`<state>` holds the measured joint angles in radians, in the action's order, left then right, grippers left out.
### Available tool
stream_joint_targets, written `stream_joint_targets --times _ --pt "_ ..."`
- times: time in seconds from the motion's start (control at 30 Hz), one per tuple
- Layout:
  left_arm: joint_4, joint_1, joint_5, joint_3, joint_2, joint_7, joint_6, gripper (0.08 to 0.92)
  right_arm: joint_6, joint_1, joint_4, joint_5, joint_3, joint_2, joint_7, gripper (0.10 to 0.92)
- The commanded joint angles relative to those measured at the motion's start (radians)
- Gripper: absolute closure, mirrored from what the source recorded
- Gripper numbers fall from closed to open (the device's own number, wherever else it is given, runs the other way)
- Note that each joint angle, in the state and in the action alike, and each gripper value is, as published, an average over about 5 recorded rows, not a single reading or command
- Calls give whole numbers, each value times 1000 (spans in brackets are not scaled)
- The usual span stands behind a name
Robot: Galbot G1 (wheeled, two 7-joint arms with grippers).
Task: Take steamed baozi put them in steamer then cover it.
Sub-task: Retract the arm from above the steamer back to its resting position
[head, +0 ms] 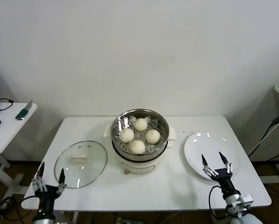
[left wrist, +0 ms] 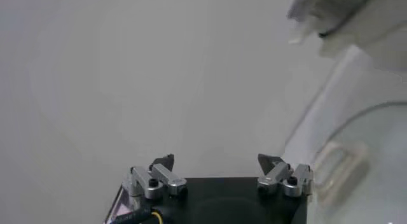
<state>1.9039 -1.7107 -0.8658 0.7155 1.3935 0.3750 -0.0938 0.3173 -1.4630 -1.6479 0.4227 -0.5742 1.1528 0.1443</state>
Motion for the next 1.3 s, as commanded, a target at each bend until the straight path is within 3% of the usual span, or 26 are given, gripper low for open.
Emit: stream_joint_targets --times 0.03,0.37,1.3 --pt "-203 102 -293 -22 -20 45 49 177 38 -42 13 -18 -8 47 4 203" --pt "-327 208 -404 -37 -33 35 65 177 49 -48 20 -21 -8 68 3 203" --pt "-469 431 -412 -159 -77 -1 131 177 70 -91 16 -16 -48 85 2 203"
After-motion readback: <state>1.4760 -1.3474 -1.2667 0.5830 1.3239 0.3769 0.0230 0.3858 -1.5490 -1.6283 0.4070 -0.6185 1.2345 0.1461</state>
